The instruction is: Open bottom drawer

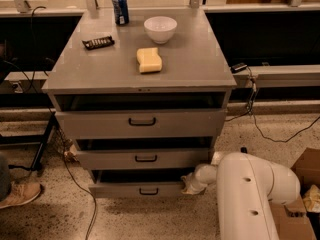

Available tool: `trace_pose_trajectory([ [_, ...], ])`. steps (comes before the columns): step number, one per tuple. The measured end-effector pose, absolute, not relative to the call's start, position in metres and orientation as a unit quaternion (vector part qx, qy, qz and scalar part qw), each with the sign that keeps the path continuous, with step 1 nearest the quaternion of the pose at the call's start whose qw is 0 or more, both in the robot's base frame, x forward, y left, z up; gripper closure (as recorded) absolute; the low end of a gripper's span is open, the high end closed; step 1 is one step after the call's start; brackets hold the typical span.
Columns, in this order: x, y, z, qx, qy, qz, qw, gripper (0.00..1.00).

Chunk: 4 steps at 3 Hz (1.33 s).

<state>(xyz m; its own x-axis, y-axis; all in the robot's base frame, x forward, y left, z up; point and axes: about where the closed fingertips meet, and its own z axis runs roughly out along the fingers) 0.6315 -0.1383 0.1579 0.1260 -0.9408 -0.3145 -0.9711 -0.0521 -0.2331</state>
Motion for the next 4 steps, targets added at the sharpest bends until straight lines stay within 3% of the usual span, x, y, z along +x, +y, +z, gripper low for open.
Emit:
trace_pose_trajectory([
  [3, 0.6198, -0.1424, 0.1562, -0.725, 0.662, 0.042, 0.187, 1.0],
  [4, 0.6183, -0.1414, 0.1548, -0.725, 0.662, 0.043, 0.187, 0.83],
])
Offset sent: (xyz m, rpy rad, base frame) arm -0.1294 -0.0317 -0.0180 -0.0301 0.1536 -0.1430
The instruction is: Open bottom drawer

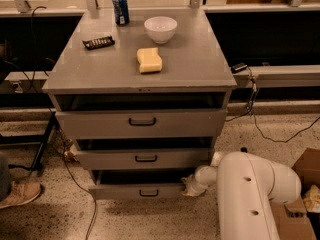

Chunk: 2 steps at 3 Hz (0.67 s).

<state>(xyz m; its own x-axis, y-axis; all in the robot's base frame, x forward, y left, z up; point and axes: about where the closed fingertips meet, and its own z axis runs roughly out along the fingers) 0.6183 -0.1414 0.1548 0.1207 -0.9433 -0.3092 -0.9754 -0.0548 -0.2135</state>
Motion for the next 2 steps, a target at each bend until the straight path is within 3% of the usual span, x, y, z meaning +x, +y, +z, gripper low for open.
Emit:
trace_pose_trajectory([
  [2, 0.6171, -0.1405, 0.1547, -0.725, 0.661, 0.044, 0.186, 0.37],
])
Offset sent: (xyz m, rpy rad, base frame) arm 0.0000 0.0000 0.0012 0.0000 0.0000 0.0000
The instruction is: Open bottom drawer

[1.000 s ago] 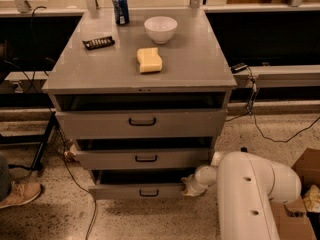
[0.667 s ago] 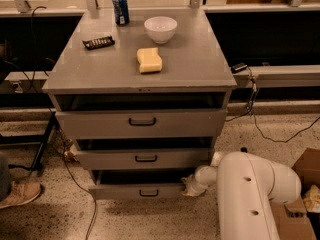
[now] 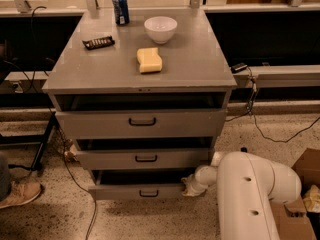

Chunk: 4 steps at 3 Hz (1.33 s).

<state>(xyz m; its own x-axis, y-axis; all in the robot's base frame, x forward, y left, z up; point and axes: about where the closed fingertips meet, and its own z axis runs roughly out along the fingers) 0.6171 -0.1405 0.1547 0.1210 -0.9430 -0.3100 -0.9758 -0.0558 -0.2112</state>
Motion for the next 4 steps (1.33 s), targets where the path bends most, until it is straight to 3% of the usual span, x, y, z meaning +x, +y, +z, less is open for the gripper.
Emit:
trace_pose_trajectory([
  [1, 0.6171, -0.1405, 0.1549, -0.725, 0.661, 0.044, 0.186, 0.14],
  [2, 0.6157, -0.1394, 0.1534, -0.726, 0.661, 0.046, 0.185, 0.0],
  [4, 0.6109, -0.1384, 0.1522, -0.726, 0.663, 0.044, 0.176, 0.0],
])
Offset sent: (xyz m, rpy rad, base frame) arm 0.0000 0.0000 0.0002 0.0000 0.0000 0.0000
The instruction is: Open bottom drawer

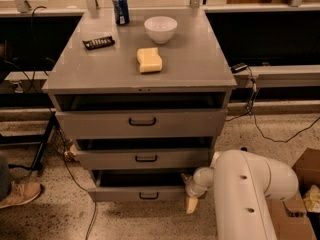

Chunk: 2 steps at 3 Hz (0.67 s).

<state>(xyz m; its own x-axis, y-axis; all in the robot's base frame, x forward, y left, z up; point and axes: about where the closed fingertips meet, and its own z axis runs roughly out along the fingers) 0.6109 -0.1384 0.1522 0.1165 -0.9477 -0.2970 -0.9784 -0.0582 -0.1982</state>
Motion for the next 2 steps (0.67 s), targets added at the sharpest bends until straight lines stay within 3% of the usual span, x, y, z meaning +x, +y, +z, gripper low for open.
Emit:
trace_pose_trajectory([
  [1, 0.5976, -0.1395, 0.1514, -0.718, 0.677, 0.045, 0.155, 0.03],
  [2, 0.5877, -0.1434, 0.1508, -0.709, 0.687, 0.052, 0.149, 0.26],
])
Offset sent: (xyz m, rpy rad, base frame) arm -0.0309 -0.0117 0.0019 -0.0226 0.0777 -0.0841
